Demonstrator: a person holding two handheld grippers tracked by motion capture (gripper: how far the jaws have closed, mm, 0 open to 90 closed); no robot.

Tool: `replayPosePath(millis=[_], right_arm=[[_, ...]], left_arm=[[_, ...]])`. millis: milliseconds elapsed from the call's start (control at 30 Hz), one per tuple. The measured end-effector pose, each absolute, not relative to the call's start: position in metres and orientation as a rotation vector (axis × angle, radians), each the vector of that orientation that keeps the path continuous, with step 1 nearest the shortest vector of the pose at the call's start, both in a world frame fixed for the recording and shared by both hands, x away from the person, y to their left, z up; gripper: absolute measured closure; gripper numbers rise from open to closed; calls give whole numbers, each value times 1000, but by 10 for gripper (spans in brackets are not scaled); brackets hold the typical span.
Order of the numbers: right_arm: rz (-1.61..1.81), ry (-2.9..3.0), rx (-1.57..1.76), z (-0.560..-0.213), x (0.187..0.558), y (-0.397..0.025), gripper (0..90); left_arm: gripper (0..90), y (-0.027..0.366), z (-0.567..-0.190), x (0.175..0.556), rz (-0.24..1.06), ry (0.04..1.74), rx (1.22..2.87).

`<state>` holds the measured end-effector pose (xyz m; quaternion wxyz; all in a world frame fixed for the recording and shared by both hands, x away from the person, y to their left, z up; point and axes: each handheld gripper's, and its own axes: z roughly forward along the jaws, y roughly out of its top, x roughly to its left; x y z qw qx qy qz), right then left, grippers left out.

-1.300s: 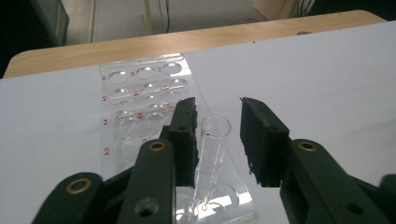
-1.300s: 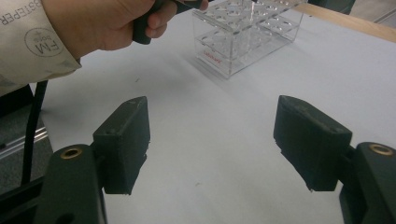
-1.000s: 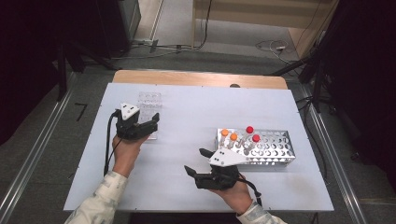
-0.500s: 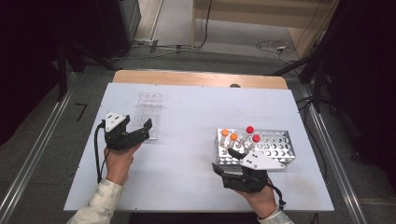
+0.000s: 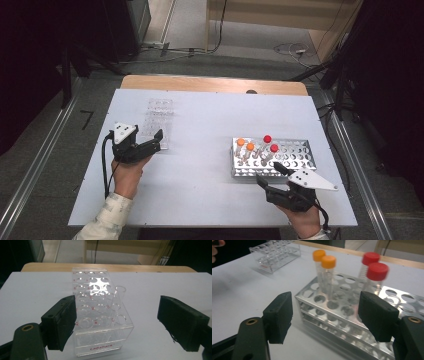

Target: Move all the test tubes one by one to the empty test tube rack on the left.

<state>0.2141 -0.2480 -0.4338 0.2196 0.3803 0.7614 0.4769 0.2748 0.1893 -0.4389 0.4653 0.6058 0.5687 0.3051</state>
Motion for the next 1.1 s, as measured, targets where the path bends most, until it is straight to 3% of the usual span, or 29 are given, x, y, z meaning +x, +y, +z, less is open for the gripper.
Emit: replayPosePath(millis=[700,1100], right_arm=[[1173,1987,1183,-455,234,-276,315],[1155,1966,1189,-459,242,-276,524]], left_arm=[[158,188,-440,276,756,1400,1492],[161,185,-440,276,753,1400,1501]])
